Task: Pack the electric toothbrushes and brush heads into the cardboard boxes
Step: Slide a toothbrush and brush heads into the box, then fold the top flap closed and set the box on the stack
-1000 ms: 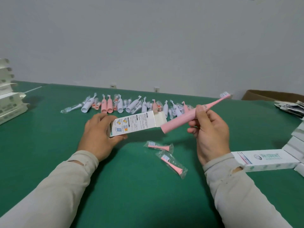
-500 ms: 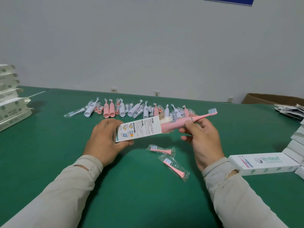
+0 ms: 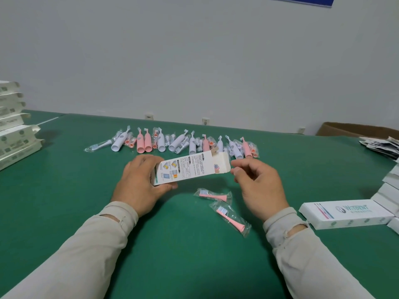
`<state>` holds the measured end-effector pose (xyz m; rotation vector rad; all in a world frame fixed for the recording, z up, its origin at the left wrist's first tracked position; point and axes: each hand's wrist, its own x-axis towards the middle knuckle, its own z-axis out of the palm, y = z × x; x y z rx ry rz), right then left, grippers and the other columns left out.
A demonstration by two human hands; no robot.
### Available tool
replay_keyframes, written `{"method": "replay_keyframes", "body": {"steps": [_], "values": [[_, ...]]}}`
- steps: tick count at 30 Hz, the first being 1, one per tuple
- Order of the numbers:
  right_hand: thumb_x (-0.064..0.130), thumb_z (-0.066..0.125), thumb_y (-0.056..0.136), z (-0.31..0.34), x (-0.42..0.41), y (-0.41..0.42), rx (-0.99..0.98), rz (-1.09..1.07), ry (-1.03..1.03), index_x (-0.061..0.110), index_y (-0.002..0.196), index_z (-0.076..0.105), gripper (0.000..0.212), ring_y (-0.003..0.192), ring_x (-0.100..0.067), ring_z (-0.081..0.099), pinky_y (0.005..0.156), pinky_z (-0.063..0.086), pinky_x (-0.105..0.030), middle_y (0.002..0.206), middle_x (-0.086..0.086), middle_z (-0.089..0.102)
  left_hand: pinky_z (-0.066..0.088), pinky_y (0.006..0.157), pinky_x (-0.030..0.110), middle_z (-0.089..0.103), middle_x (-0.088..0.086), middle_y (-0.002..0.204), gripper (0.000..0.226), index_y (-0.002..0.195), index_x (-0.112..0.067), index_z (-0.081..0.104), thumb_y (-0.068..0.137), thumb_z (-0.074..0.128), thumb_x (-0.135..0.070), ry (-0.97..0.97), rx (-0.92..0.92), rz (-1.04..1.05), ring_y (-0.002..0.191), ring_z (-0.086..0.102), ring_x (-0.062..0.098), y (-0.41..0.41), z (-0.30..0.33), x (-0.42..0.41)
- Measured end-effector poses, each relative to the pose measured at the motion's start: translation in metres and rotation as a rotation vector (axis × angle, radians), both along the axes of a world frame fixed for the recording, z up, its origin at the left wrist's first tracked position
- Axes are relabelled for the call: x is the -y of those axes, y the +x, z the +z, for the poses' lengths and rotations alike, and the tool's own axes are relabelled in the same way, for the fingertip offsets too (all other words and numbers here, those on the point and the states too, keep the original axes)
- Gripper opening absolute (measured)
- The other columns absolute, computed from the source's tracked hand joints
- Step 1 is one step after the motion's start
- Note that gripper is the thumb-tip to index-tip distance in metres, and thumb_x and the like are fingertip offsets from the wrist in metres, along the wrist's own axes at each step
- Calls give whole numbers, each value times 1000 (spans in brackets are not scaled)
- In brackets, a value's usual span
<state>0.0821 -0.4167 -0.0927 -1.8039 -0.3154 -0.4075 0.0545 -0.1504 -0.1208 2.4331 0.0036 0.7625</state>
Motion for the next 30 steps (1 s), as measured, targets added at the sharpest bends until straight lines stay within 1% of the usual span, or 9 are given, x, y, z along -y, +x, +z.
{"method": "replay_keyframes", "body": {"steps": [4, 8, 10, 15, 17, 21, 26, 28, 30], "values": [[21, 66, 95, 1, -4, -8, 31, 42, -115, 37, 104, 71, 19, 84, -3, 63, 71, 46, -5, 94, 20, 71, 38, 95, 34, 53, -10, 122, 56, 117, -33, 60, 69, 85, -46, 19, -5, -6, 117, 45, 18, -1, 1, 2], [27, 66, 95, 6, -2, -13, 12, 99, -322, 44, 96, 69, 18, 83, 0, 62, 74, 49, -12, 93, 24, 69, 40, 98, 37, 53, -11, 124, 55, 117, -35, 59, 69, 84, -45, 58, -12, -26, 118, 44, 18, -3, 3, 4], [25, 66, 95, 8, 0, -14, -19, 139, -390, 40, 98, 73, 17, 80, 3, 63, 72, 49, -11, 90, 25, 71, 42, 97, 40, 52, -13, 123, 55, 117, -38, 58, 69, 83, -46, 71, -17, -32, 117, 43, 17, -4, 4, 4], [13, 66, 94, 10, 3, -15, -87, 234, -319, 30, 97, 75, 20, 79, 4, 67, 67, 49, -6, 92, 15, 75, 44, 96, 39, 53, -18, 122, 56, 120, -39, 56, 71, 82, -49, 125, -28, -63, 118, 41, 13, -7, 8, 5], [15, 67, 94, 11, 4, -14, -60, 191, -397, 30, 96, 75, 18, 82, 5, 67, 70, 48, -6, 92, 18, 74, 43, 97, 39, 53, -18, 123, 56, 122, -38, 56, 73, 83, -46, 129, -32, -71, 120, 41, 13, -7, 8, 5], [14, 67, 93, 11, 2, -14, 6, 144, -409, 34, 94, 76, 21, 88, 8, 64, 76, 47, -5, 95, 22, 73, 43, 98, 39, 52, -17, 119, 59, 124, -36, 56, 73, 84, -44, 104, -62, -77, 116, 44, 14, -6, 7, 4], [2, 62, 94, 7, -3, -15, -111, 259, -161, 33, 91, 77, 34, 96, -1, 69, 89, 51, -15, 100, 14, 76, 41, 100, 39, 53, -16, 117, 62, 125, -33, 59, 70, 86, -43, 70, -41, -81, 115, 46, 15, -6, 5, 3], [1, 58, 96, 6, -5, -14, -124, 265, -189, 33, 91, 77, 38, 99, -4, 67, 92, 48, -16, 103, 9, 74, 42, 99, 38, 54, -16, 116, 61, 124, -33, 59, 70, 86, -43, 74, -38, -82, 114, 46, 15, -6, 5, 4], [0, 54, 96, 6, -8, -14, -119, 263, -241, 38, 84, 75, 45, 97, -5, 63, 88, 44, -13, 101, 6, 68, 42, 98, 38, 53, -16, 114, 60, 123, -34, 59, 70, 85, -43, 80, -40, -84, 112, 46, 15, -5, 4, 4]]}}
